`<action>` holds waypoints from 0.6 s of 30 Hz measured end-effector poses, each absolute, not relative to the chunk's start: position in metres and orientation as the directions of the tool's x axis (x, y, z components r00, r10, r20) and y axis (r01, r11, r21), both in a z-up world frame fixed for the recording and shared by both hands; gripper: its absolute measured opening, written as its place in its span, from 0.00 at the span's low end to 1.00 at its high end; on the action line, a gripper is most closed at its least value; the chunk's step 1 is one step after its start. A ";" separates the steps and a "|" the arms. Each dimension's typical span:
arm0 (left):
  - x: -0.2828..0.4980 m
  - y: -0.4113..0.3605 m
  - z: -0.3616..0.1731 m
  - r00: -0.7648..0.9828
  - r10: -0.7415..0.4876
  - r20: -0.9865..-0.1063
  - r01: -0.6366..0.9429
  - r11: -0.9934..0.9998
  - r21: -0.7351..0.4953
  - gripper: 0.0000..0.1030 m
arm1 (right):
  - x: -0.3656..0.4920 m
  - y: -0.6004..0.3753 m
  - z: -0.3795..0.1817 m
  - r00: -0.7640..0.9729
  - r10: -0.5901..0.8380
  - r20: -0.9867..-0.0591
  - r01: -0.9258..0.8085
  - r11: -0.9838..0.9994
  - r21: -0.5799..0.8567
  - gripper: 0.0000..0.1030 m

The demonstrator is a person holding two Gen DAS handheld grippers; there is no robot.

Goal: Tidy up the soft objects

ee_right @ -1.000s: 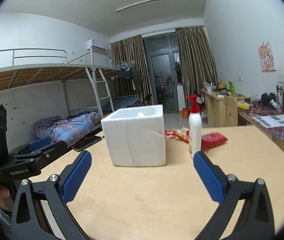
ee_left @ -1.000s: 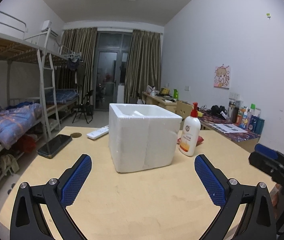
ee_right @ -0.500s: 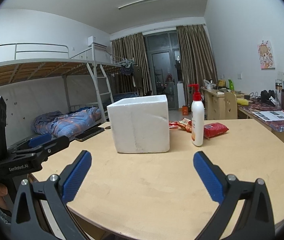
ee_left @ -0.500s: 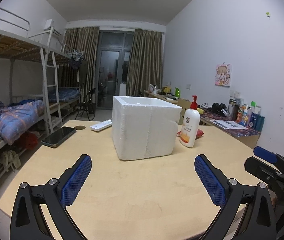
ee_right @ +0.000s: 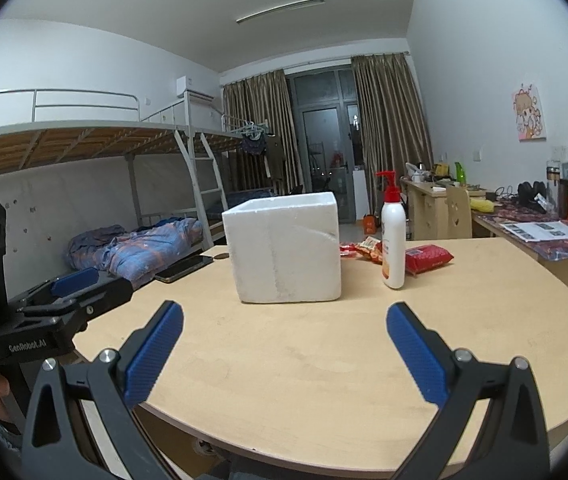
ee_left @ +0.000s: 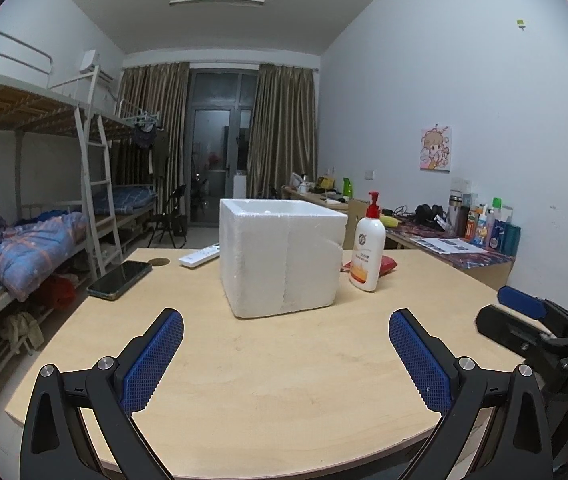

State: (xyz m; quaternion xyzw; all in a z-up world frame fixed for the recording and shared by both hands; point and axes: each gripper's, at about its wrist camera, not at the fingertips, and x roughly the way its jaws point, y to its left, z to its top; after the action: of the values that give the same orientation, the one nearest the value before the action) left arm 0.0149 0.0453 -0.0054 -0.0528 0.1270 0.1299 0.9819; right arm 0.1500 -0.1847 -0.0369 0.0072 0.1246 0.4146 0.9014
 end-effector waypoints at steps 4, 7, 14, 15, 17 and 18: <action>0.012 0.042 -0.004 0.935 0.248 -0.253 -0.270 0.961 -0.056 1.00 | 0.149 -0.179 -0.040 0.622 0.750 -0.226 -0.750 0.653 0.106 1.00; 0.013 0.043 -0.005 0.934 0.250 -0.257 -0.272 0.961 -0.056 1.00 | 0.152 -0.178 -0.041 0.619 0.751 -0.232 -0.751 0.652 0.105 1.00; 0.017 0.043 -0.006 0.933 0.250 -0.261 -0.275 0.960 -0.063 1.00 | 0.153 -0.182 -0.039 0.628 0.744 -0.229 -0.743 0.660 0.106 1.00; 0.017 0.042 -0.006 0.933 0.250 -0.260 -0.275 0.959 -0.063 1.00 | 0.153 -0.182 -0.040 0.628 0.744 -0.230 -0.743 0.661 0.108 1.00; 0.016 0.042 -0.006 0.933 0.250 -0.260 -0.275 0.959 -0.063 1.00 | 0.154 -0.182 -0.041 0.630 0.742 -0.230 -0.741 0.662 0.108 1.00; 0.017 0.042 -0.006 0.932 0.252 -0.260 -0.276 0.959 -0.062 1.00 | 0.155 -0.182 -0.041 0.627 0.744 -0.231 -0.743 0.660 0.110 1.00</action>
State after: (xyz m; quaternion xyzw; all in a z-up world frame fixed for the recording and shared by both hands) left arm 0.0167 0.0423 -0.0061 -0.0490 0.1258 0.1344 0.9817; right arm 0.1548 -0.1818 -0.0407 0.0021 0.1288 0.4123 0.9019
